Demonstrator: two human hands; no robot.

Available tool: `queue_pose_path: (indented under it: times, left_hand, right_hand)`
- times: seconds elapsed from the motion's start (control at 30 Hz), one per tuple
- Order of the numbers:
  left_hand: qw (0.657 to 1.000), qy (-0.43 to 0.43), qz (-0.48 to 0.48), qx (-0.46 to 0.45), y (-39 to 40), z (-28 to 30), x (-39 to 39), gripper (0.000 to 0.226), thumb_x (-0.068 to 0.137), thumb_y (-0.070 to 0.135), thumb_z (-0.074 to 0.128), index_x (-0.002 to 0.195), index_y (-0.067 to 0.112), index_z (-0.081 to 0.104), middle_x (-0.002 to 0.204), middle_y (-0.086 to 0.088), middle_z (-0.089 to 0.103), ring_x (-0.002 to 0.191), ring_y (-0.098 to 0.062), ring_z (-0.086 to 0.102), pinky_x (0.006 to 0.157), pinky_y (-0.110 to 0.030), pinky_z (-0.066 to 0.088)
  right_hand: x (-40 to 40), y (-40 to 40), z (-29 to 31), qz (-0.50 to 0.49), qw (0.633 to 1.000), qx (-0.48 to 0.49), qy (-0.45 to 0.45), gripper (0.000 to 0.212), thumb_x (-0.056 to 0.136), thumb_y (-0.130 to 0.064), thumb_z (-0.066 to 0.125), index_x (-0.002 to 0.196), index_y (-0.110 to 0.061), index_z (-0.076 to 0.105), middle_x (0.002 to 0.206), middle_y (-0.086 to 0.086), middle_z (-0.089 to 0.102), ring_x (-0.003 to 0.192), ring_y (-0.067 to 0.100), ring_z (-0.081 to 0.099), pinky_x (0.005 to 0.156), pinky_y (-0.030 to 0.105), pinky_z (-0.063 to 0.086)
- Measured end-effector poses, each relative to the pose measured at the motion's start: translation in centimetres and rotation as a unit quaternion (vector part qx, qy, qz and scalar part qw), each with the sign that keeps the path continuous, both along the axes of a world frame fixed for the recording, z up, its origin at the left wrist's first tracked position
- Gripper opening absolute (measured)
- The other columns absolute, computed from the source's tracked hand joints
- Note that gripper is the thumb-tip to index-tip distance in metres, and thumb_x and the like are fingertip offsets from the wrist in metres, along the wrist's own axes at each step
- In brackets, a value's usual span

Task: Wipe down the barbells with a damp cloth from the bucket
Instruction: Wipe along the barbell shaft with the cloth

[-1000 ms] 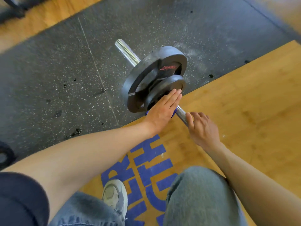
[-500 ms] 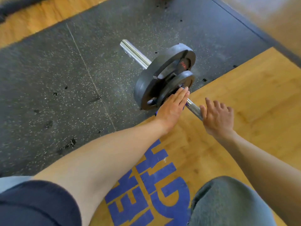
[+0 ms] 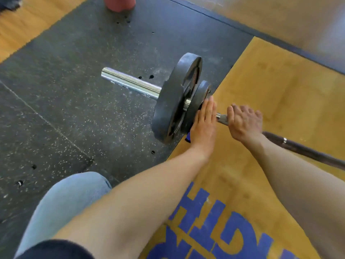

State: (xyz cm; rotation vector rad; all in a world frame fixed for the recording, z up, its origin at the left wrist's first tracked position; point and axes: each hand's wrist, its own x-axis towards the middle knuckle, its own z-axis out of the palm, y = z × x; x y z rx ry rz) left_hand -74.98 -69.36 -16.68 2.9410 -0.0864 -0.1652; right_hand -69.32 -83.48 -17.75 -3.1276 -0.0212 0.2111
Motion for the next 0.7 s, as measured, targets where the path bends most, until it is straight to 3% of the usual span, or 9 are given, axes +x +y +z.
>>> queue_pose_path:
  times: [0.07,0.17,0.27,0.4,0.53,0.63,0.7]
  left_hand:
    - [0.999,0.018,-0.007,-0.039,-0.1,1.2,2.2,0.067,0.108,0.003,0.029,0.156,-0.001,-0.018,0.167,-0.015,-0.022,0.156,-0.026,-0.015,0.125,-0.032,0.004]
    - [0.998,-0.005,-0.028,-0.056,0.2,0.9,1.8,0.067,0.108,0.000,0.028,0.156,-0.002,-0.018,0.165,-0.015,-0.026,0.156,-0.026,-0.016,0.123,-0.030,-0.005]
    - [0.993,-0.021,-0.045,-0.111,1.5,0.0,-0.3,0.072,0.103,-0.010,0.027,0.156,-0.001,-0.021,0.165,-0.014,-0.028,0.155,-0.024,-0.020,0.116,-0.029,-0.015]
    - [0.982,0.028,-0.016,-0.188,0.9,1.8,2.5,0.065,0.109,0.002,0.023,0.157,0.000,-0.020,0.166,-0.011,-0.026,0.155,-0.021,-0.019,0.122,-0.024,-0.003]
    - [0.991,0.008,-0.067,-0.113,0.6,1.7,4.5,0.065,0.111,0.010,0.025,0.151,-0.003,-0.024,0.167,-0.016,-0.019,0.155,-0.027,-0.016,0.115,-0.029,-0.014]
    - [0.986,-0.015,-0.102,-0.132,1.4,-0.6,3.0,0.085,0.103,-0.003,0.046,0.151,-0.005,-0.024,0.167,-0.015,-0.019,0.153,-0.027,-0.018,0.116,-0.034,-0.011]
    - [0.982,-0.001,-0.108,-0.153,1.6,-0.8,3.4,0.084,0.103,-0.002,0.045,0.150,-0.006,-0.025,0.165,-0.015,-0.022,0.151,-0.028,-0.020,0.117,-0.035,-0.015]
  right_hand:
    - [0.1,1.0,0.3,-0.087,0.995,0.020,0.039,0.069,0.101,-0.051,-0.002,0.152,-0.022,0.035,0.156,0.011,0.039,0.148,0.029,0.029,0.116,0.055,0.020]
    - [-1.0,2.6,0.5,-0.166,0.982,0.078,0.051,0.059,0.108,-0.047,0.012,0.161,-0.020,0.018,0.167,0.006,0.021,0.155,0.025,0.011,0.123,0.054,0.007]
    - [-1.8,3.3,1.4,-0.133,0.985,0.085,0.065,0.057,0.109,-0.045,0.015,0.162,-0.024,0.013,0.168,0.004,0.019,0.156,0.025,0.006,0.124,0.054,0.004]
    - [-0.9,2.9,2.6,-0.144,0.979,0.087,0.117,0.058,0.109,-0.047,0.014,0.163,-0.027,0.002,0.169,0.003,0.012,0.157,0.024,0.002,0.124,0.053,0.001]
    - [-0.1,2.8,2.8,-0.143,0.978,0.086,0.123,0.059,0.108,-0.049,0.010,0.162,-0.028,-0.002,0.170,0.003,0.009,0.157,0.024,0.001,0.124,0.052,0.002]
    - [0.6,2.5,2.5,-0.139,0.980,0.093,0.107,0.059,0.108,-0.048,0.011,0.162,-0.029,-0.005,0.170,0.003,0.007,0.157,0.025,0.000,0.124,0.053,0.002]
    - [1.2,2.4,2.4,-0.136,0.978,0.101,0.117,0.060,0.108,-0.049,0.011,0.162,-0.030,-0.006,0.170,0.002,0.006,0.157,0.024,-0.001,0.124,0.053,0.001]
